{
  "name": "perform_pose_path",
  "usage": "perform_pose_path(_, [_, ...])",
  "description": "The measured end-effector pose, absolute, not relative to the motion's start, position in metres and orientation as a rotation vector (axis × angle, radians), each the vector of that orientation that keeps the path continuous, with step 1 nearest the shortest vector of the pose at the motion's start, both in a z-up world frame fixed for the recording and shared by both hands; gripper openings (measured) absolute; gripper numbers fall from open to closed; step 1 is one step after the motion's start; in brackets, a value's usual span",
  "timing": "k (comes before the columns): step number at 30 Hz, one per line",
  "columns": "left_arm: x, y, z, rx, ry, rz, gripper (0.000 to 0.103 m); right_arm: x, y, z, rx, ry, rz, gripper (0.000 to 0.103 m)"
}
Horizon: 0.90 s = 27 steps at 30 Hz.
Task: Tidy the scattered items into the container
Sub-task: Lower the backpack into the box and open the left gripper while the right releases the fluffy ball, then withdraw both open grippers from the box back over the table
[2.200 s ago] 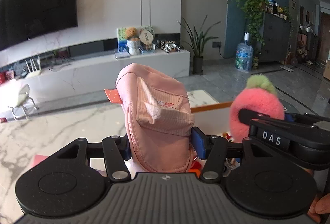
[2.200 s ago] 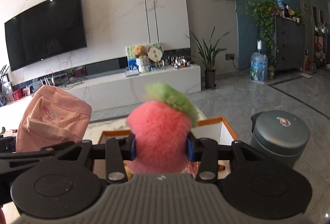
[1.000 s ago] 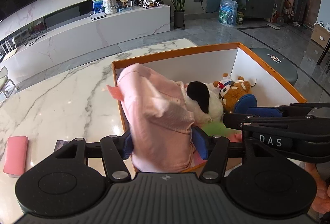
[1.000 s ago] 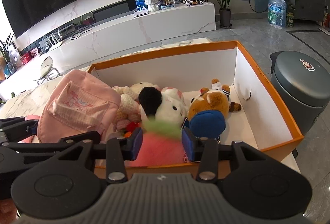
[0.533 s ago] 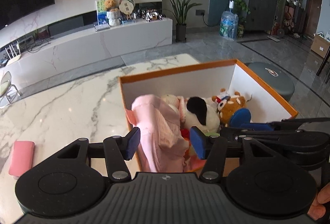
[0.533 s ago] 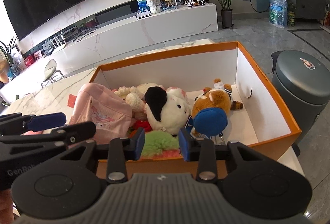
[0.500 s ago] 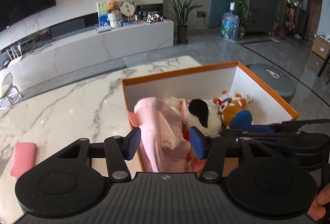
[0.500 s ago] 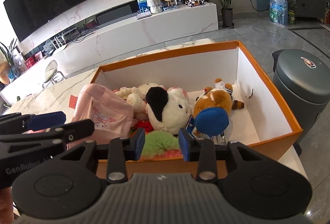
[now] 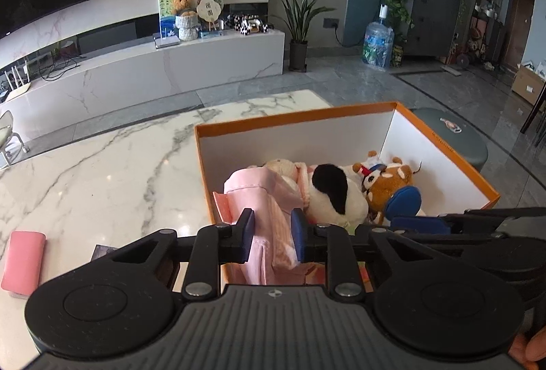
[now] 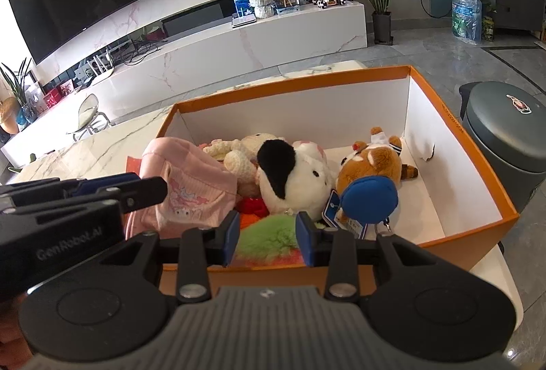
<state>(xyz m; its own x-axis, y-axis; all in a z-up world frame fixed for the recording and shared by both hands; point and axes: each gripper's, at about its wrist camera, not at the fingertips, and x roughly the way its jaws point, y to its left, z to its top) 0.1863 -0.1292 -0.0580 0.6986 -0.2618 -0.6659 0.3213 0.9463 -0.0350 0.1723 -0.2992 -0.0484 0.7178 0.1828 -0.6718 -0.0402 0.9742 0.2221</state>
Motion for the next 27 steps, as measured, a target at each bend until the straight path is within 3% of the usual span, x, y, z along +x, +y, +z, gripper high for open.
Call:
perform_pose_path(14, [0.188, -0.128, -0.072, 0.085, 0.775, -0.294, 0.028, 0.177, -0.295, -0.052, 0.190, 0.767, 0.106, 0.039])
perform_pose_path(18, [0.177, -0.128, -0.060, 0.104, 0.724, -0.286, 0.031, 0.172, -0.292, -0.048, 0.193, 0.760, 0.096, 0.041])
perform_pose_path(23, [0.164, -0.121, -0.046, 0.109, 0.668, -0.247, 0.047, 0.162, -0.289, -0.040, 0.182, 0.744, 0.080, 0.047])
perform_pose_path(27, [0.152, -0.115, -0.034, 0.106, 0.631, -0.239, 0.048, 0.151, -0.286, -0.031, 0.180, 0.725, 0.076, 0.050])
